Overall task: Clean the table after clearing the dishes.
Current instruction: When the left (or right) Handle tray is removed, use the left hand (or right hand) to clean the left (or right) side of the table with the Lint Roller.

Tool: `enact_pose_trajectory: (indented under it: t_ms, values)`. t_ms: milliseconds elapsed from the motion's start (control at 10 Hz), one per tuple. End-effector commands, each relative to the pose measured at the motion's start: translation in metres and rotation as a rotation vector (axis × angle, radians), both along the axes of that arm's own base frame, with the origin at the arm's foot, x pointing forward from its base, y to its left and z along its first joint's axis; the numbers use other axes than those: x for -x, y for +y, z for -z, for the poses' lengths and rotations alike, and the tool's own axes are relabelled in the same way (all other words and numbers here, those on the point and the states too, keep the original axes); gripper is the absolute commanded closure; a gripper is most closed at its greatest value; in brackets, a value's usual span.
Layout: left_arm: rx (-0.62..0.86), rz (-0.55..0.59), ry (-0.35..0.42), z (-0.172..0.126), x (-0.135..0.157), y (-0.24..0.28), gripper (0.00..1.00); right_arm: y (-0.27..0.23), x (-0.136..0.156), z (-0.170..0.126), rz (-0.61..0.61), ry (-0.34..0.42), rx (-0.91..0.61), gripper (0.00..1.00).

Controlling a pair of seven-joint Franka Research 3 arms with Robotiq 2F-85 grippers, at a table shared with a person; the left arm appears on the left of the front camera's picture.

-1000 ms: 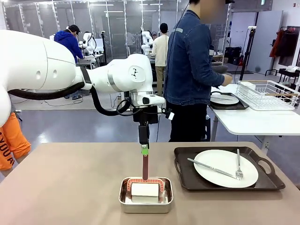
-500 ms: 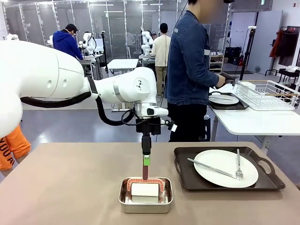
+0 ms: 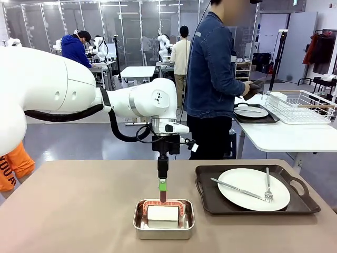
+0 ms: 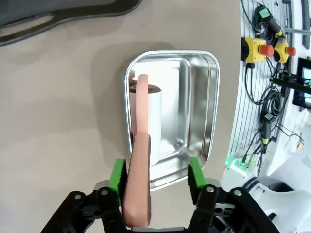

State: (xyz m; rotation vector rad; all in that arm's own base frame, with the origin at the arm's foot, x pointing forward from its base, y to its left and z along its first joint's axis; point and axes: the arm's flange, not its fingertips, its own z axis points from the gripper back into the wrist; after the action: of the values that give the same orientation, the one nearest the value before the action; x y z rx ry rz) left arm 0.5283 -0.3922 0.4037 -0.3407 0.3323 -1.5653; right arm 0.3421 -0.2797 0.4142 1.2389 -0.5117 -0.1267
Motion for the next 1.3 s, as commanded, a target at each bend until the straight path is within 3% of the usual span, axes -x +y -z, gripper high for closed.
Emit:
enact_pose_trajectory:
  t_ms: [0, 200, 300, 700, 900, 1000, 1200]
  values:
    - [-0.013, 0.013, 0.031, 0.004, 0.006, 0.006, 1.0, 0.0, 0.002, -0.004, -0.001, -0.009, 0.001, 0.0]
    - [-0.002, 0.025, 0.014, 0.0, 0.005, 0.005, 0.95, 0.0, 0.002, -0.004, -0.001, -0.009, 0.001, 0.0]
    - [0.011, 0.023, 0.006, -0.001, 0.005, 0.007, 1.0, 0.0, 0.002, -0.004, -0.001, -0.009, 0.001, 0.0]
    - [0.039, 0.015, -0.008, -0.007, 0.009, 0.012, 1.0, 0.0, 0.002, -0.004, -0.001, -0.009, 0.001, 0.0]
    - [0.04, -0.012, -0.054, -0.044, 0.034, 0.02, 1.0, 0.0, 0.002, -0.004, -0.001, -0.009, 0.001, 0.0]
    - [0.052, -0.062, -0.117, -0.077, 0.06, 0.031, 1.0, 0.0, 0.002, -0.004, -0.001, -0.009, 0.001, 0.0]
    - [0.09, -0.276, -0.209, -0.121, 0.094, 0.069, 1.0, 0.0, 0.002, -0.004, -0.001, -0.009, 0.001, 0.0]
